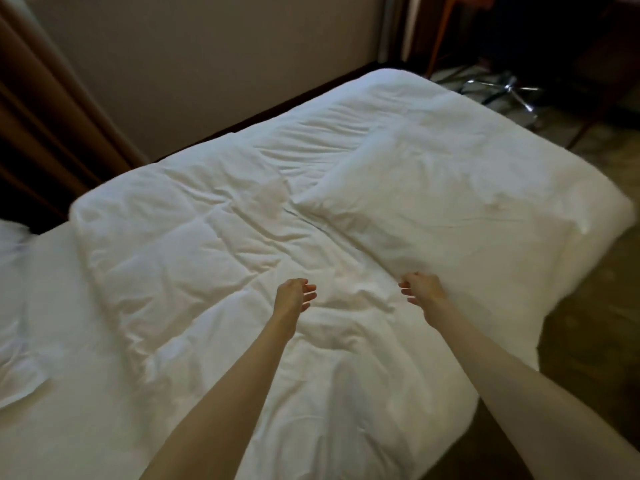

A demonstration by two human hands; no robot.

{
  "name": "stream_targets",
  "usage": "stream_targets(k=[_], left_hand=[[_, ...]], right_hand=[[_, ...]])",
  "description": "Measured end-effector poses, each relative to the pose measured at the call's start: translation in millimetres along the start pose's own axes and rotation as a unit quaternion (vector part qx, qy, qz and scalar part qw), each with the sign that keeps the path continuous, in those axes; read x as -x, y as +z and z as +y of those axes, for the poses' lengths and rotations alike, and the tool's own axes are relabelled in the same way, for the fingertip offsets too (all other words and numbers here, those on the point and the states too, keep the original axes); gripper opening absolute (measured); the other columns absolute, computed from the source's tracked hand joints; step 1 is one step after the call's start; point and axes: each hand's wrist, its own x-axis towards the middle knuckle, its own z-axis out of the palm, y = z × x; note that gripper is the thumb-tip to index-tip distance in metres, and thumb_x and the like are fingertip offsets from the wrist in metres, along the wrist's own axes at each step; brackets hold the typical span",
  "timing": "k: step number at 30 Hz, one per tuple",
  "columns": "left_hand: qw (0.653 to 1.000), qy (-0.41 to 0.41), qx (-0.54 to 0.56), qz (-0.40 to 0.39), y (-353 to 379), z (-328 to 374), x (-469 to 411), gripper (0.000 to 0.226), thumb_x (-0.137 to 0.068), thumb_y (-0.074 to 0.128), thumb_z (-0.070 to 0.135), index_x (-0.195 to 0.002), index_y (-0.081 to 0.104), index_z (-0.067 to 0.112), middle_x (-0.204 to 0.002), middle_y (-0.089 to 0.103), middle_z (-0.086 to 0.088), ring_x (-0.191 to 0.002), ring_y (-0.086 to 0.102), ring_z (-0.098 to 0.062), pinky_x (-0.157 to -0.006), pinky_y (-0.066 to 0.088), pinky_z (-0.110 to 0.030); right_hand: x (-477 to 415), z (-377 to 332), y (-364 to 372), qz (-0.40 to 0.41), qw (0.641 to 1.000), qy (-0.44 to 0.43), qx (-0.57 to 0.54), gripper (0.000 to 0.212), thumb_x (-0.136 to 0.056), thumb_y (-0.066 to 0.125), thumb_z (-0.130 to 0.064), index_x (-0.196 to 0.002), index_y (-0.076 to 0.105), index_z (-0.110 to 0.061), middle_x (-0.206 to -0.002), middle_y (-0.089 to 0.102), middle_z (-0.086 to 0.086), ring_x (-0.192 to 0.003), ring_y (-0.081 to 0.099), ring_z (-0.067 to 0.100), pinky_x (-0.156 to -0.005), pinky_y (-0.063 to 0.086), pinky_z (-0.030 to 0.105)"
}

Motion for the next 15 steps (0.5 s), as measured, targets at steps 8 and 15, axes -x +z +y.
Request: stream_targets(k=[8, 15], left_hand=[[0.996, -0.039, -0.064, -0.045, 108, -9, -48, 0.015, -0.095, 0.045, 0.018, -0.103, 0.054, 0.009, -0.105, 0.060, -0.011, -0.091, 0.060, -0.023, -0.077, 0.046, -0.033], [0.985, -0.079, -0.121, -0.095, 183, -18, -95, 0.029, -0.094, 0.052, 0.026, -0.117, 0.050, 0.008, -0.109, 0.055, -0.008, -0.100, 0.056, -0.020, -0.080, 0.047, -0.033]], right_hand=[[-69, 23, -84, 0.116, 0.932, -0.055, 0.339, 0.060, -0.080, 0.067, -0.028, -0.132, 0.045, -0.008, -0.137, 0.045, 0.019, -0.124, 0.044, 0.037, -0.100, 0.039, 0.043], [-116, 73, -128, 0.084, 0.764, 0.012, 0.639, 0.123, -0.068, 0.070, -0.058, -0.150, -0.014, -0.024, -0.158, -0.008, 0.013, -0.143, 0.009, 0.040, -0.108, 0.024, 0.058]])
